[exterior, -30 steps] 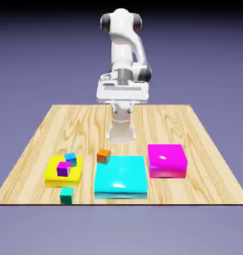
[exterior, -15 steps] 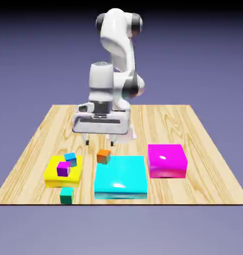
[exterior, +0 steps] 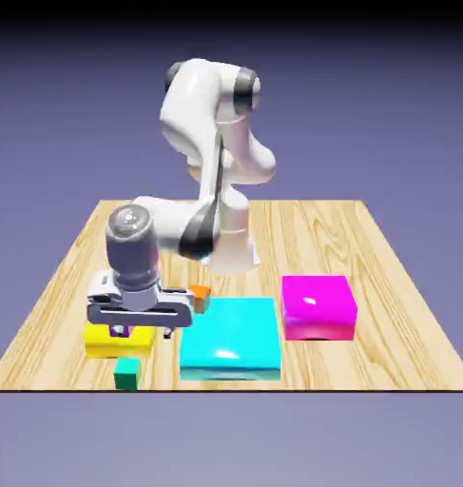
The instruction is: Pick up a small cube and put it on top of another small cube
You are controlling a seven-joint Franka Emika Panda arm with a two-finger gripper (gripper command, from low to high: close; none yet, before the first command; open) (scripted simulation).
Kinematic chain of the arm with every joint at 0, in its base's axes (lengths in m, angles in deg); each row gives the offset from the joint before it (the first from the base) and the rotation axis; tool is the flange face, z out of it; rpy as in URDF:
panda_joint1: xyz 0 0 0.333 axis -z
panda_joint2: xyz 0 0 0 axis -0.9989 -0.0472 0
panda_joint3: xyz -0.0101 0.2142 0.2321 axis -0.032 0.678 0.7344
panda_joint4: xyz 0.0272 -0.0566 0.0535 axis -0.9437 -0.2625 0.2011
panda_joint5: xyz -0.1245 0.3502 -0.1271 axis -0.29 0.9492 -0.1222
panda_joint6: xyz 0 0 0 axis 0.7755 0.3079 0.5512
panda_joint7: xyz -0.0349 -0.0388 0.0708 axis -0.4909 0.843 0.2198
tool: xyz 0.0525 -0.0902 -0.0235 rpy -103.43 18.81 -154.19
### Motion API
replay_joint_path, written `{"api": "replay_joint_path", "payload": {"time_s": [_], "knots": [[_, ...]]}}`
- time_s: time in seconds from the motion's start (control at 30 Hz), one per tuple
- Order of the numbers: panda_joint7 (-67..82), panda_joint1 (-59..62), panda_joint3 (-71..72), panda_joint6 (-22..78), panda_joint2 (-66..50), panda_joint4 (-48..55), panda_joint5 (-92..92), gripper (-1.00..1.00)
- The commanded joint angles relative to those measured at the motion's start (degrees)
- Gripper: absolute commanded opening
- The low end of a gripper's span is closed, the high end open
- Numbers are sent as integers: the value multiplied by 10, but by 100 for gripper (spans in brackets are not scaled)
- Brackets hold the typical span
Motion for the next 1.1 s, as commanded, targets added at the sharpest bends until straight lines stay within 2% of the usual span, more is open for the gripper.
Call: {"api": "replay_joint_path", "payload": {"time_s": [0.0,0.17,0.3,0.33,0.5,1.07], "knots": [[4,3,-3,19,-21,20,-1,0],[24,19,-17,116,-125,119,-3,0],[24,25,-16,38,-161,69,-3,0],[24,25,-16,38,-161,69,-3,-100],[21,20,-18,124,-124,117,-2,-100],[-141,-16,-5,111,209,-236,37,-100]]}}
